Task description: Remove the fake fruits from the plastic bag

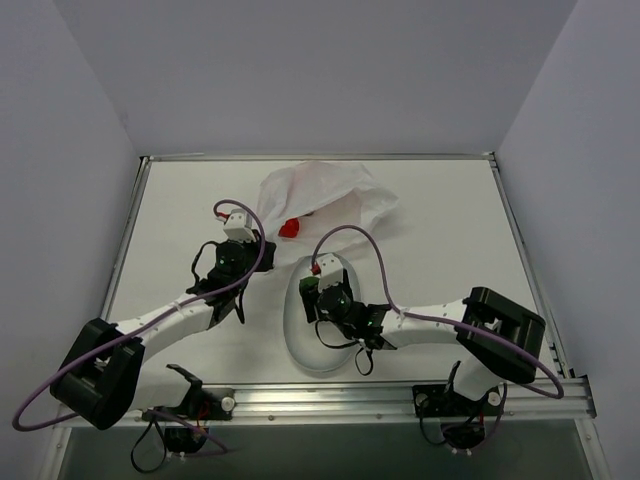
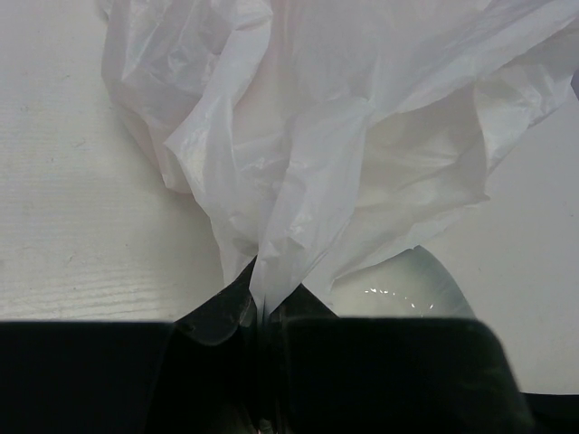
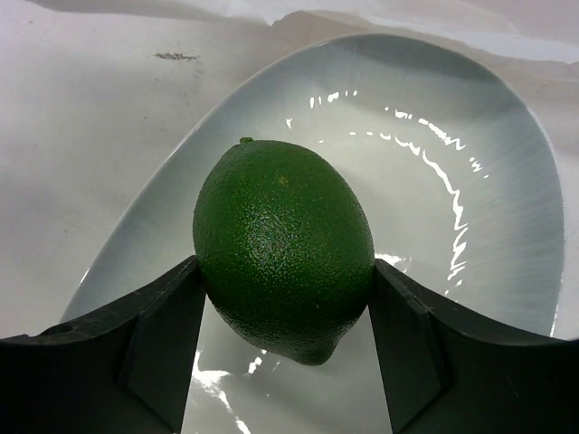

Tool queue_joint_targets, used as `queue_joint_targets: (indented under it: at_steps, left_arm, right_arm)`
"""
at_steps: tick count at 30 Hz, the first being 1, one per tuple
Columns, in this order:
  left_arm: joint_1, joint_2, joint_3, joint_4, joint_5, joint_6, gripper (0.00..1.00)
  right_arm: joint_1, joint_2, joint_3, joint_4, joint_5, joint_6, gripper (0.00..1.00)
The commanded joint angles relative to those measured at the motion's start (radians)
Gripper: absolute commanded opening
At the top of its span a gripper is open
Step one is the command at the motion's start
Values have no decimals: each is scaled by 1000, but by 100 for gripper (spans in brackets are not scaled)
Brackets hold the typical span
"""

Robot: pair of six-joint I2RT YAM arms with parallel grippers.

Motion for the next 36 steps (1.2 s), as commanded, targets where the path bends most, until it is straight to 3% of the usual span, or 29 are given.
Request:
queue_joint_targets:
  at_steps: [1,4,5,9,14,16,17,20,23,31,36]
  left_arm:
    - [7,-12,16,21,1,23,2]
    - [8,-5,16,24,-2,21,2]
    - [8,-5,16,23,0,21,2]
    - [10,-11,13,23,0,21,2]
    - [10,-17,6,29,3,14,2]
    - [10,-12,5,36,8,11,2]
    - [10,-9,5,36,8,9,2]
    - [10,-8,5,36,9,8,2]
    - [10,-9,6,36,12,5,2]
    - [10,-28,2,15,-14,-34,2]
    - [10,-20,2,24,-2,-40,2]
  right_arm:
    - [25,26,47,-2,54,27,50]
    - [43,21,61,-10,53,27,64]
    - [46,15,75,-34,56,30,77]
    - [65,-37,115,-137,125,44,100]
    - [63,-132,159,-170,169,-37,100]
    - [22,-137,191,-137,151,-89,95]
    - [-3,-128,210,-119,105,-121,85]
    - [-125,-56,261,-32,13,-149,68]
    - [-214,56,346,-5,-107,-161,61]
    - [-300,318,508,85,-211,-151,59]
    - [-348,420,550,186,-282,-100,69]
